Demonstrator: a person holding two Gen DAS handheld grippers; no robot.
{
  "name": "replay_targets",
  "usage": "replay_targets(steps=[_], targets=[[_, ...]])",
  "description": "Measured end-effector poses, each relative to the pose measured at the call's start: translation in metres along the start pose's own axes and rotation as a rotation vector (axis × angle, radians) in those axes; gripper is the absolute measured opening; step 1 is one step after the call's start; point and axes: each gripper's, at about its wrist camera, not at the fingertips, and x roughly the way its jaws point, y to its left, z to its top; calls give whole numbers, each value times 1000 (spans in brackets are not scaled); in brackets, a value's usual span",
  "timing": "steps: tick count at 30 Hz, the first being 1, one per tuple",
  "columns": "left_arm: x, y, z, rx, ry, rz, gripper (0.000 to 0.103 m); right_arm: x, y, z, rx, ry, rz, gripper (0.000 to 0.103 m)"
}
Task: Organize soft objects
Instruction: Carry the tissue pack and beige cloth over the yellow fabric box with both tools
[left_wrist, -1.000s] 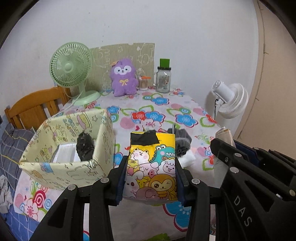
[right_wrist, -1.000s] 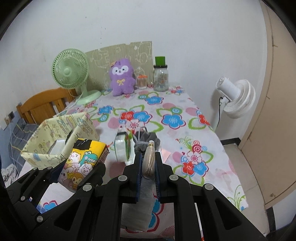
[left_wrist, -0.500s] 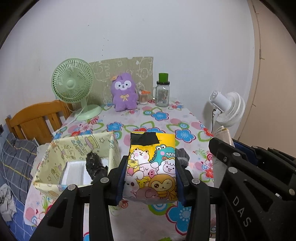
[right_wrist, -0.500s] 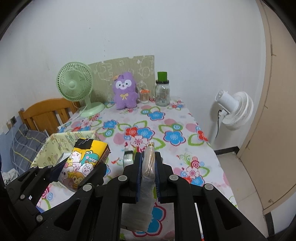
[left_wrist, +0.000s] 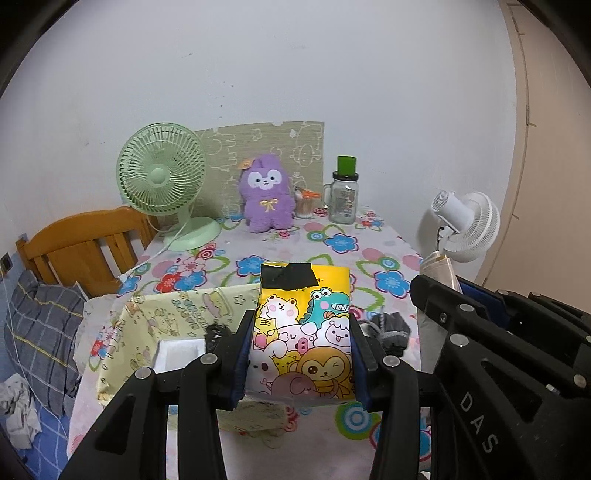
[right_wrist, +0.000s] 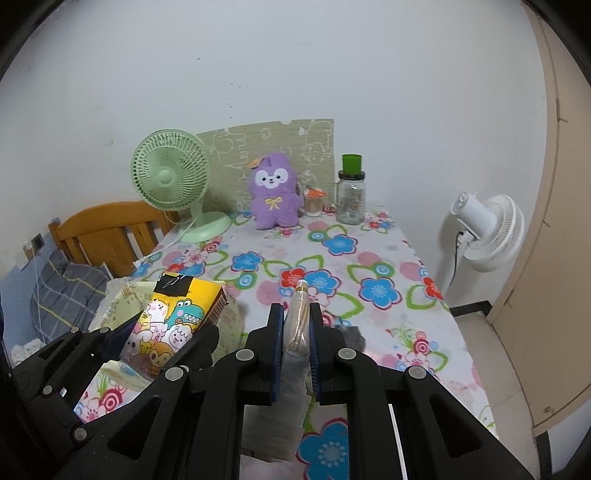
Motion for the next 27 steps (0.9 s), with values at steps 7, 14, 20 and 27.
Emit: replay_targets(steps=[7,14,20,27], targets=[[9,26,3,-12,10,25,46,20,25,7,-14,20,38,16],[18,54,4,-48,19,58,46,39,52,15,-45,35,75,16],[23,77,3,-67,35,88,46,54,75,18,-60,46,119,15],[30,102,-3,-107,57,105,46,68,103,19,-94,68,150,16]])
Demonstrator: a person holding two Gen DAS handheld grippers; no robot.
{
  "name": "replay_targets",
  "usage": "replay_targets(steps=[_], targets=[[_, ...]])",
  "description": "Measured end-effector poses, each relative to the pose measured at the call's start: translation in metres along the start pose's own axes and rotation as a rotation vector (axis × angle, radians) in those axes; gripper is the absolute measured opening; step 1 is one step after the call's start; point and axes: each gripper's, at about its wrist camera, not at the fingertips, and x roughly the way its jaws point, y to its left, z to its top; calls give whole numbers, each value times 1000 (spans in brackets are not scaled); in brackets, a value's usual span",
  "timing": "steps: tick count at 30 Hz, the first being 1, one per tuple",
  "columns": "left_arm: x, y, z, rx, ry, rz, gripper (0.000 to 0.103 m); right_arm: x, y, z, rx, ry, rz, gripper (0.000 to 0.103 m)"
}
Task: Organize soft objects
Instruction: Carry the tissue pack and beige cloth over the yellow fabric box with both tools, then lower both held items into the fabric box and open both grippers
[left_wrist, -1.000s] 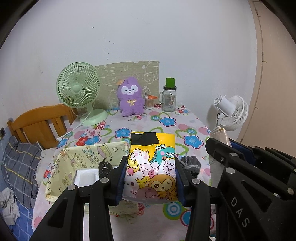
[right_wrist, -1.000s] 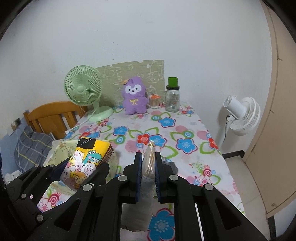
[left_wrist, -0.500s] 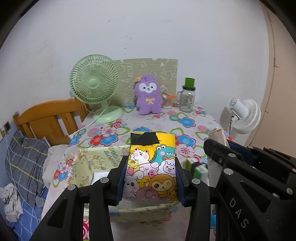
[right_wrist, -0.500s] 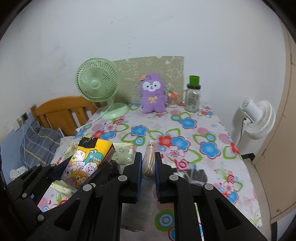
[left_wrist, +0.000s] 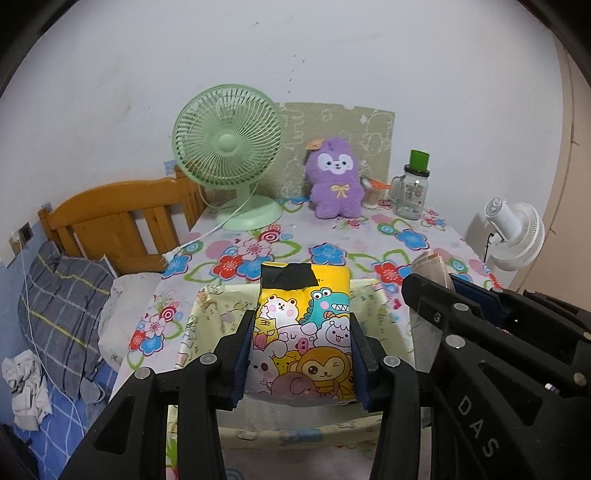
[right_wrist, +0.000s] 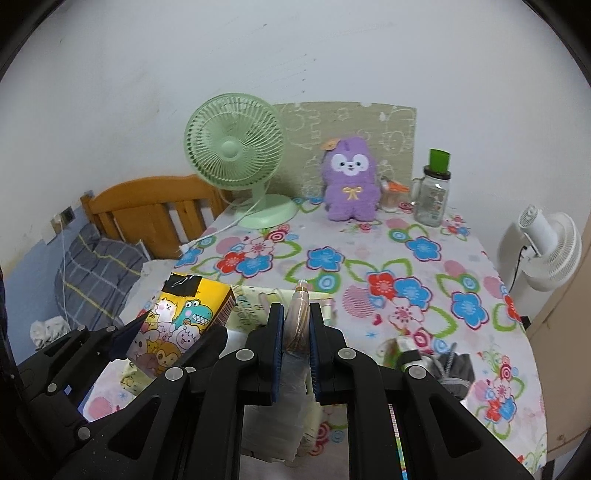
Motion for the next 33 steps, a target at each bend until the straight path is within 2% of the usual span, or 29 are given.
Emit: replay_targets(steps=[13,18,21,24,25,26,27,28,29,33], targets=[[38,27,-10,-11,82,-11,48,44,22,-5,-27,75,8,15],[48,29,-11,2,98,-25,51,55,24,-7,-15,93,3,16],[54,29,-11,13,107,-24,58,62,22,-8,-16,115,-1,17],[58,30,-12,20,108,-31,72,67,22,-9,-15,128,-13,23],[58,31,-12,20,106,-34,77,68,21,-9,-11,129,-13,30],[58,31,-12,20,104,-35,81,70,21,-9,-7,130,-14,43],[58,31,-13,21,101,-37,82,70,20,-9,0,131,-14,50],[58,32,-13,22,98,-39,86,71,19,-9,6,130,-13,61],[57,32,-13,23,98,-41,88,71,18,-9,10,125,-15,66],[57,30,-12,28,102,-46,92,71,19,-11,-6,125,-34,74]])
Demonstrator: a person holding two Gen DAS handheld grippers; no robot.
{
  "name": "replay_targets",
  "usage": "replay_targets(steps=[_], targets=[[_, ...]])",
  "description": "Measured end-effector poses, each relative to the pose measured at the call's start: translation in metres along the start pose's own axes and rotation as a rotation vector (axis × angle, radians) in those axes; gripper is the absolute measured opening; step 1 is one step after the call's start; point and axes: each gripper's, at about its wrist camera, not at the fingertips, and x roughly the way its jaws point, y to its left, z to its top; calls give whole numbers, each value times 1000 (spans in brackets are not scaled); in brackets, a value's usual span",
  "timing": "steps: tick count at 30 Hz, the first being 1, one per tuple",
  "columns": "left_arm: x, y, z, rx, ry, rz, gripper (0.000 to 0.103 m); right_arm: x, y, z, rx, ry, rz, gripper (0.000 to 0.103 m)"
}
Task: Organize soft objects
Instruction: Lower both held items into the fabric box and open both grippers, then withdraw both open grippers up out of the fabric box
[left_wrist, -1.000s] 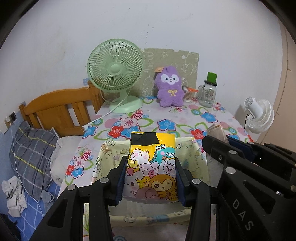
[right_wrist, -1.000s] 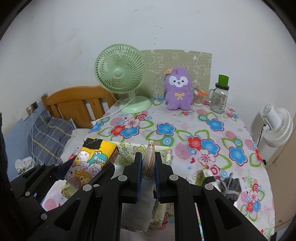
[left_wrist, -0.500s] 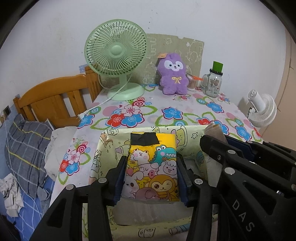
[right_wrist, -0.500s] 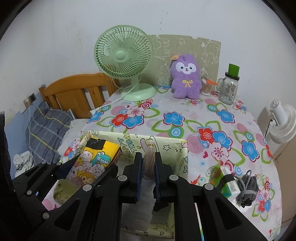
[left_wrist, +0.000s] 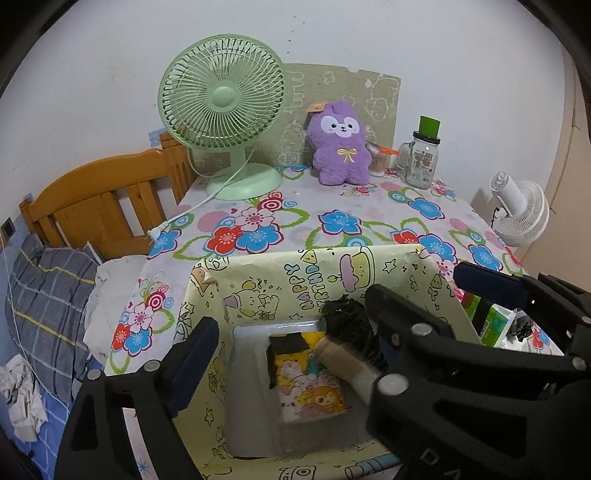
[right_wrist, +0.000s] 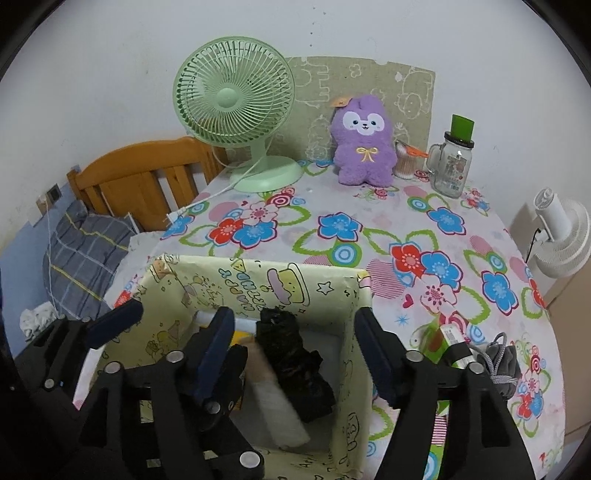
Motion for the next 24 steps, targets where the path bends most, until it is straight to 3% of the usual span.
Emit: replay_targets(steps=[7,24], targets=[[-6,-9,-1,28,-19,-7,98,-6,-7,-3,11,-11,-17,84],[-37,-38,0,45,-65,8,103,-48,-27,-9,18,-92,-46,89]])
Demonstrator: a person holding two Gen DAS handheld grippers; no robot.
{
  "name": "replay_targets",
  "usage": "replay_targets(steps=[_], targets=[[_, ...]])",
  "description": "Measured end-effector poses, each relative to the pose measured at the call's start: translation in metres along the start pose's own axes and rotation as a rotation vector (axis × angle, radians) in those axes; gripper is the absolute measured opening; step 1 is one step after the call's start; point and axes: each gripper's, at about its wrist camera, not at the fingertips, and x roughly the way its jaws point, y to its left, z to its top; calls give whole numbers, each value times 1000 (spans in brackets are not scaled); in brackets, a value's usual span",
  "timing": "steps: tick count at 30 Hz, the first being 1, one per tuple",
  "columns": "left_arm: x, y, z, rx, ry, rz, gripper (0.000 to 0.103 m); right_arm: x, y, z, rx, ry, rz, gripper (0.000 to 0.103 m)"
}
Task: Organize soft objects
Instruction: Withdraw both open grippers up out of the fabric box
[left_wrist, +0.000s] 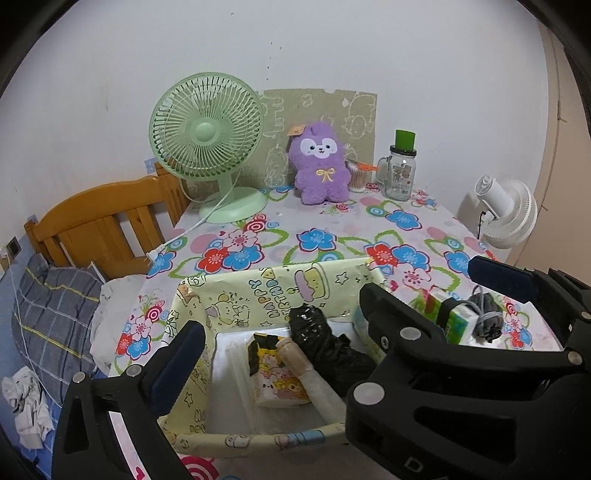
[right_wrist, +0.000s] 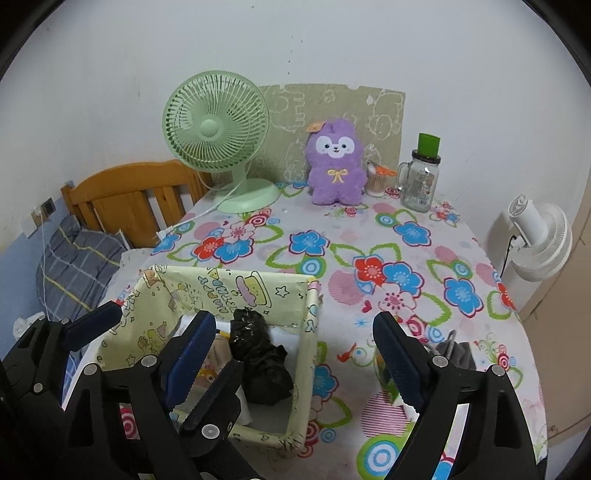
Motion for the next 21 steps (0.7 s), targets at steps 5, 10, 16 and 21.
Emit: replay_targets(steps=[5,10,16,21], targets=[[-11,-8,1,-2,-13,1,103,-14,-5,-1,-1,-19,1,89],[-21,-17,1,3,-27,0,103,-26,-11,-3,1,-31,-7,89],[-34,-27,1,4,-51,-6,103,-43,-20,-4,2,-57,-20,89],[-41,-39,2,10,-60,-25,103,-57,-27,-6,0,-73,-37,89]])
